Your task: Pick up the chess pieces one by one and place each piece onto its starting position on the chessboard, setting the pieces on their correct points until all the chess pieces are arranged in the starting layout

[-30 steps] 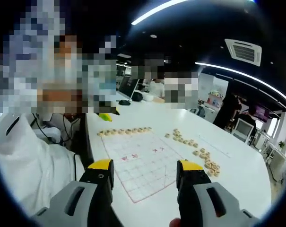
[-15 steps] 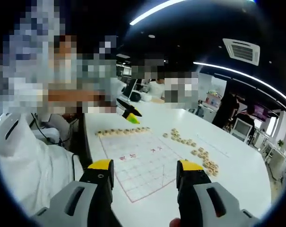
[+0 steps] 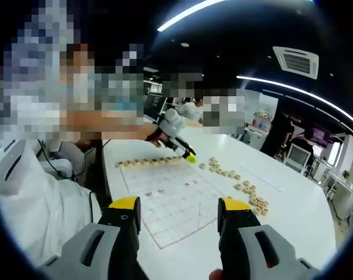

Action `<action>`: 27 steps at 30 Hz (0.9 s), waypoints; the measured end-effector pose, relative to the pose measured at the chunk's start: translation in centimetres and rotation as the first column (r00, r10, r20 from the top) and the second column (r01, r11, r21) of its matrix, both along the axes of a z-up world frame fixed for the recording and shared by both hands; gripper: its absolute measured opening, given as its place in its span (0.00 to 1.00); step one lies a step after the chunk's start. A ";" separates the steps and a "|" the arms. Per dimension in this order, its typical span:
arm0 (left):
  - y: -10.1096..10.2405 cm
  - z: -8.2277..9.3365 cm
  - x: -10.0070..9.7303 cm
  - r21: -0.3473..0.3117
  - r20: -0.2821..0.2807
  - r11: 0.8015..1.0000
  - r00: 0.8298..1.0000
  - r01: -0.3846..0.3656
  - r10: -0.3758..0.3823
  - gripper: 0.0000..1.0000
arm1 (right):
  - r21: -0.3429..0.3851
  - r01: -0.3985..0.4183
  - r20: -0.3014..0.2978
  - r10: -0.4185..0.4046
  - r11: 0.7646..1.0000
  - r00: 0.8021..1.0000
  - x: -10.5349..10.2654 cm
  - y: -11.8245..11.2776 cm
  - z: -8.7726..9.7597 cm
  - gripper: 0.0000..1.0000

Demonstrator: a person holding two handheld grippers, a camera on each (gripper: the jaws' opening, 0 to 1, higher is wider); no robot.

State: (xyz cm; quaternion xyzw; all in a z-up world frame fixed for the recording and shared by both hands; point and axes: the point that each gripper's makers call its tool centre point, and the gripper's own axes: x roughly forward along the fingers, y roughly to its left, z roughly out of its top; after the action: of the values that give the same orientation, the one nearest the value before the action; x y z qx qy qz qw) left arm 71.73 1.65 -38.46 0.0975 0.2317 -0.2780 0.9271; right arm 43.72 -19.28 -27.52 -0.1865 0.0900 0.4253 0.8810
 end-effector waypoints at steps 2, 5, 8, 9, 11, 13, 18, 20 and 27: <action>-0.4 -0.5 0.7 -0.008 -0.014 1.000 1.000 -0.003 0.003 0.34 | 0.002 0.000 0.001 0.000 1.000 1.000 0.0 0.0 0.1 0.53; -0.7 -1.0 1.4 -0.009 -0.026 1.000 1.000 -0.018 0.018 0.33 | 0.002 0.003 -0.001 -0.003 1.000 1.000 0.2 -0.2 0.0 0.53; -1.0 -1.3 1.7 -0.007 -0.035 1.000 0.999 -0.029 0.029 0.32 | 0.000 0.008 -0.003 -0.008 1.000 1.000 0.2 -0.2 -0.1 0.53; -1.1 -1.4 1.9 -0.009 -0.038 0.999 0.999 -0.034 0.033 0.31 | 0.000 0.008 -0.003 -0.008 1.000 1.000 0.3 -0.3 -0.1 0.53; -1.2 -1.4 2.4 -0.010 -0.037 0.998 0.998 -0.056 0.055 0.28 | -0.001 0.009 -0.003 -0.009 1.000 1.000 0.3 -0.3 -0.1 0.53; -1.5 -1.5 2.5 -0.020 -0.041 0.998 0.997 -0.061 0.060 0.25 | -0.001 0.008 -0.002 -0.008 1.000 1.000 0.3 -0.3 -0.1 0.53; -2.2 -1.8 2.5 -0.036 -0.050 0.997 0.997 -0.067 0.065 0.20 | 0.001 0.006 -0.002 -0.006 1.000 1.000 0.2 -0.4 0.0 0.53; -2.2 -1.7 2.5 -0.038 -0.054 0.997 0.997 -0.064 0.062 0.20 | 0.001 0.007 -0.003 -0.007 1.000 1.000 0.2 -0.4 0.0 0.53; -1.9 -0.3 1.0 -0.032 -0.044 0.999 0.999 -0.024 0.023 0.20 | -0.001 0.009 -0.004 -0.009 1.000 1.000 0.4 -0.4 -0.1 0.53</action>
State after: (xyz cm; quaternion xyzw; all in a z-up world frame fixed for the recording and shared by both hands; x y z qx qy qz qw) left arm 72.77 -0.30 -38.72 0.0736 0.2484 -0.2727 0.9265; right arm 44.09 -19.68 -27.60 -0.1854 0.0929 0.4216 0.8828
